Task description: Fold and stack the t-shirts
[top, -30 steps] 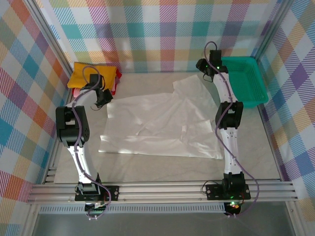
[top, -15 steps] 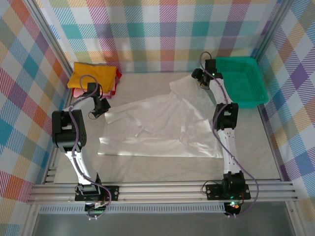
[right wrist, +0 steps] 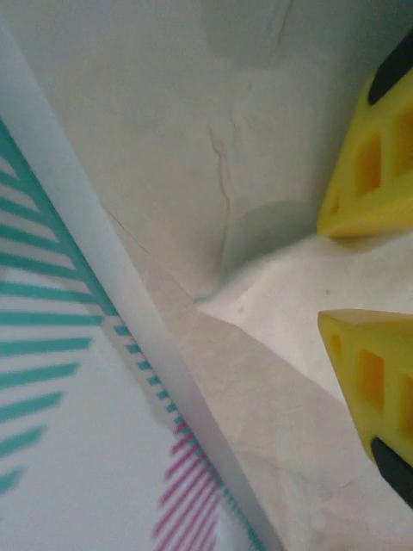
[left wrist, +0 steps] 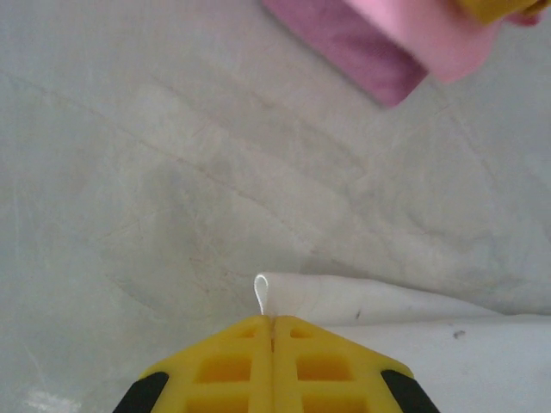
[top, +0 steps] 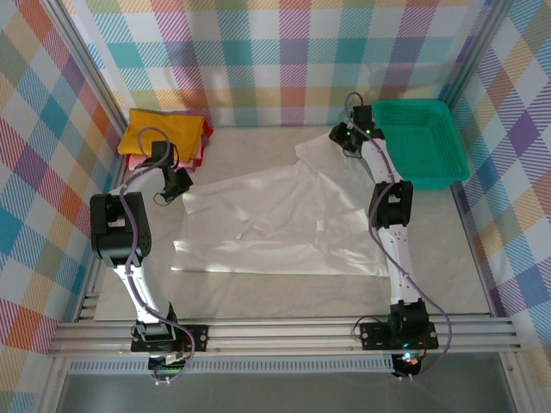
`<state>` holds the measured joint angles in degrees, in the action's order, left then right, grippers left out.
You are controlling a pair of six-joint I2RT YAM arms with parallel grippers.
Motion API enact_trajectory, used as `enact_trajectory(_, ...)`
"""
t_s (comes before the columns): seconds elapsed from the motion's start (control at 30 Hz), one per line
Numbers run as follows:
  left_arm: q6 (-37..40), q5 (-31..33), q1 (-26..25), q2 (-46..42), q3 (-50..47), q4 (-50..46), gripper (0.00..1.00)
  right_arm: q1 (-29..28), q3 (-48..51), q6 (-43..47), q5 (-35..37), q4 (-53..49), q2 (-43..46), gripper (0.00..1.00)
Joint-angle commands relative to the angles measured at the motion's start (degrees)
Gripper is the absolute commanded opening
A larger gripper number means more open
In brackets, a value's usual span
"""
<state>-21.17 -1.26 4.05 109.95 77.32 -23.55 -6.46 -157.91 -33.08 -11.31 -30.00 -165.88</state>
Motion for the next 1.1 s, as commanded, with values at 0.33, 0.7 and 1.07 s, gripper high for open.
enact_trajectory(0.33, 1.0, -1.8, 1.1, 5.2, 9.1, -0.9, 0.00, 0.3, -1.3, 4.1, 6.7, 2.4, 4.6, 0.00)
enact_trajectory(0.7, 3.3, -1.7, 1.0, 11.0, 20.6, -4.6, 0.00, 2.7, -1.1, 7.2, 3.9, 7.4, 7.3, 0.00)
enact_trajectory(1.07, 7.6, 0.1, 0.4, 12.7, 26.6, -7.5, 0.00, 3.4, 3.4, 10.8, -1.4, 10.3, 13.9, 0.00)
